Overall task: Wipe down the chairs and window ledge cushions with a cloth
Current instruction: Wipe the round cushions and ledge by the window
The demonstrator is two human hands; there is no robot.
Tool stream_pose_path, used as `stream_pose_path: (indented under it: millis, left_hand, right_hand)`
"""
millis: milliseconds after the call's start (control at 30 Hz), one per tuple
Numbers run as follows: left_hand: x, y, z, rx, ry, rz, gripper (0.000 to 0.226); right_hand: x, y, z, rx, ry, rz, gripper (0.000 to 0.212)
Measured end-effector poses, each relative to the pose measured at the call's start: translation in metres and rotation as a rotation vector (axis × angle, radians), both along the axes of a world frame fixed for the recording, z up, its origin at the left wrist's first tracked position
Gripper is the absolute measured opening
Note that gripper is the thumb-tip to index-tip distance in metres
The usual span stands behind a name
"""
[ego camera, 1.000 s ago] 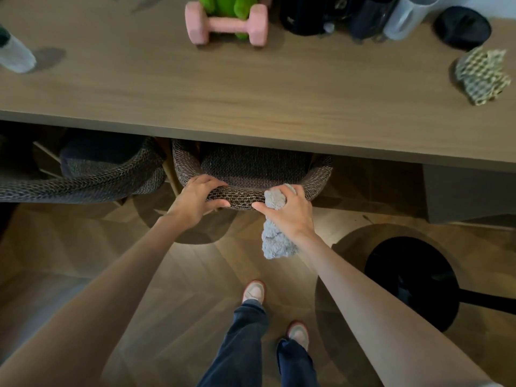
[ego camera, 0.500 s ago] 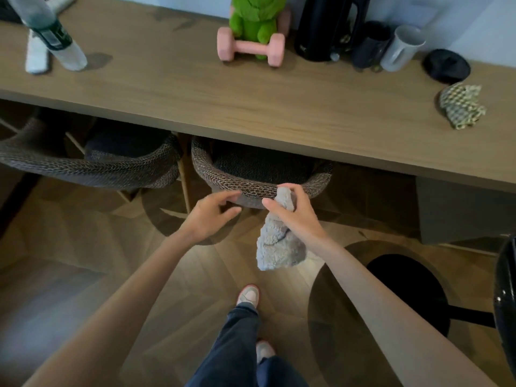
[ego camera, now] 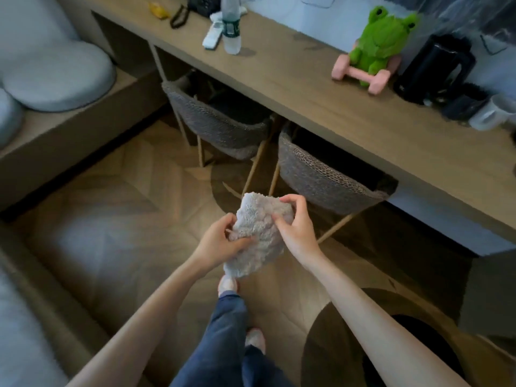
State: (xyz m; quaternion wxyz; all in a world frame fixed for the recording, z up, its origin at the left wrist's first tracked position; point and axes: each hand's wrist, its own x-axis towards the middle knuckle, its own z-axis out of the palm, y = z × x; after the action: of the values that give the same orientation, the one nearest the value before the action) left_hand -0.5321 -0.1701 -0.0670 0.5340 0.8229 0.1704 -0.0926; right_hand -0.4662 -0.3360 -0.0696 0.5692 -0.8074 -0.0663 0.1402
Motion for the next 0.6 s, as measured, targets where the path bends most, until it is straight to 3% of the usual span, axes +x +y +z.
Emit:
stream_pose_path:
  millis: [133,233,367,600]
  left_hand:
    - [-0.049,0.059,0.003,0.136,-0.088,0.177,0.023]
    - [-0.074,0.109,0.006,0.173,-0.126,0.215,0.033]
    - [-0.094,0.177,0.013,0.068,-0.152,0.209,0.038]
    - [-0.087,0.328,0.038,-0.088,-0.152,0.431,0.043]
  right_hand:
    - [-0.013,0.054,0.009,-0.063,-0.064,0.122,0.038]
    - [-0.016,0.108,0.017,-0.113,-0.121,0.296,0.020]
    - [-0.010,0.195,0.029,-0.122,-0.181,0.456,0.016]
    - [0.013,0.382,0.053,-0.103,-0.308,0.625,0.014]
